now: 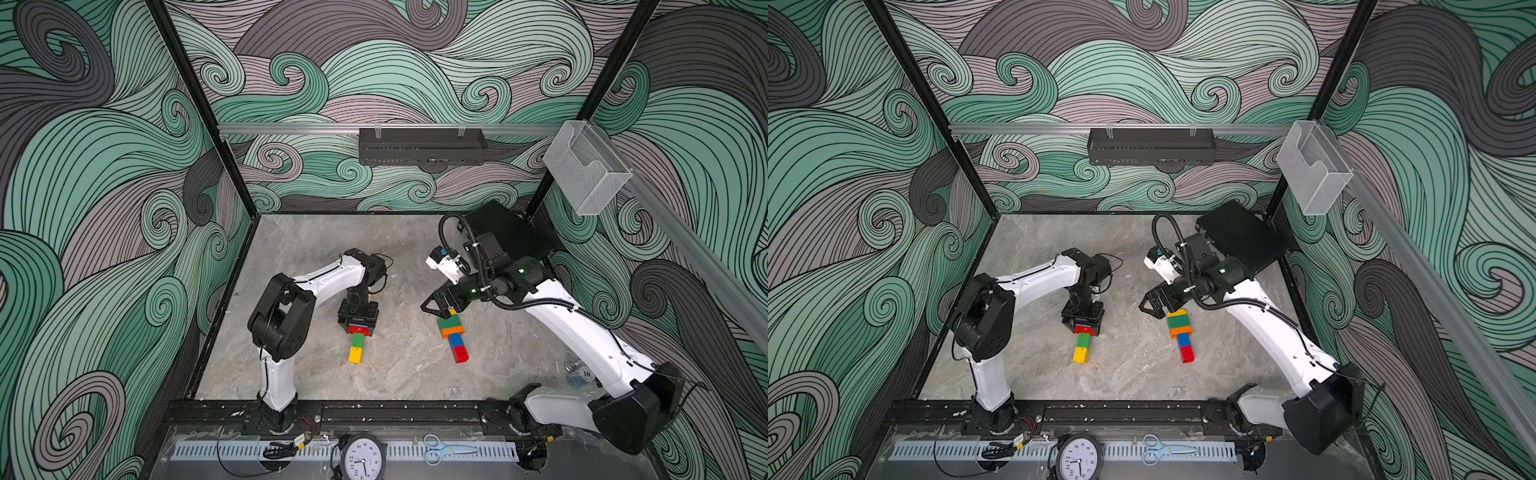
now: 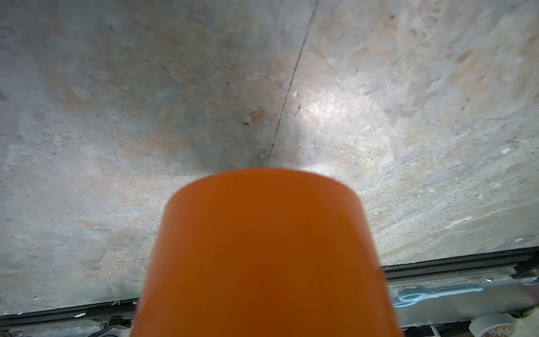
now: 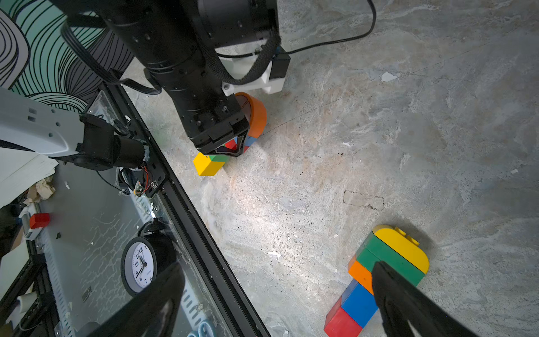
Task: Assemble an ice cream with lego
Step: Adjust the lego brick at the center of the board.
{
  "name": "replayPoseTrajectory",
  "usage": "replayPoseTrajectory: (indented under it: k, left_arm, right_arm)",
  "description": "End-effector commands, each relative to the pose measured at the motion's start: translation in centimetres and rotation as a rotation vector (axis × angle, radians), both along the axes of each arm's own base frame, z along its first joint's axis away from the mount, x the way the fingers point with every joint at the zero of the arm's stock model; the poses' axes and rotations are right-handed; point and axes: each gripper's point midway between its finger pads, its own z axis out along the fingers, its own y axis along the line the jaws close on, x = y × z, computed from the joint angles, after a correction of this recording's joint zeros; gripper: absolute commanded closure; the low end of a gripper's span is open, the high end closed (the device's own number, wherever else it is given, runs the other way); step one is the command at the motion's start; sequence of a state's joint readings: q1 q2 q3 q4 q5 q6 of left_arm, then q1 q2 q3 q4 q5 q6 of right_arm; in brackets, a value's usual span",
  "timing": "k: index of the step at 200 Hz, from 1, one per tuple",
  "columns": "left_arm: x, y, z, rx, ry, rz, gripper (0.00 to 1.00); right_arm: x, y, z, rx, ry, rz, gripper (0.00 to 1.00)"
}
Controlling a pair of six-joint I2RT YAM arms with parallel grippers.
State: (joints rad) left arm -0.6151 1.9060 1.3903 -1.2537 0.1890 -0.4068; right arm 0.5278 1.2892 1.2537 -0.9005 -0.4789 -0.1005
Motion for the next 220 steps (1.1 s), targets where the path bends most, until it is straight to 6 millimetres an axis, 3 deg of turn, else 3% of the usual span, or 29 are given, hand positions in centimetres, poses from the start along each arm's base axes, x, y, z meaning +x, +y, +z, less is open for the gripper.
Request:
replayPoseTrajectory:
  k: [1,161,186,220]
  left_arm:
    - [0.1,-0.3,-0.4,-0.017,0.019,-0.008,1.00]
    - [-2.1,0.1,-1.7,0.012,0.174,-0.050,0.96]
    - [-2.1,0.2,-1.8,0.021,0.180,-0.054,0.91]
    - [-2.0,0.0,-2.3,0.022,0.190,-0.051,0.76]
  right_arm:
    - [-0.5,-0.2,0.3,0.013,0.002,0.003,0.01]
    - [-0.8,-0.5,0.0,0.010,0.014,0.003,0.01]
    - [-0.9,-0.5,0.0,0.010,0.017,0.001,0.01]
    - [-0.7,-0.7,-0.2,-0.004,0.021,-0.010,0.01]
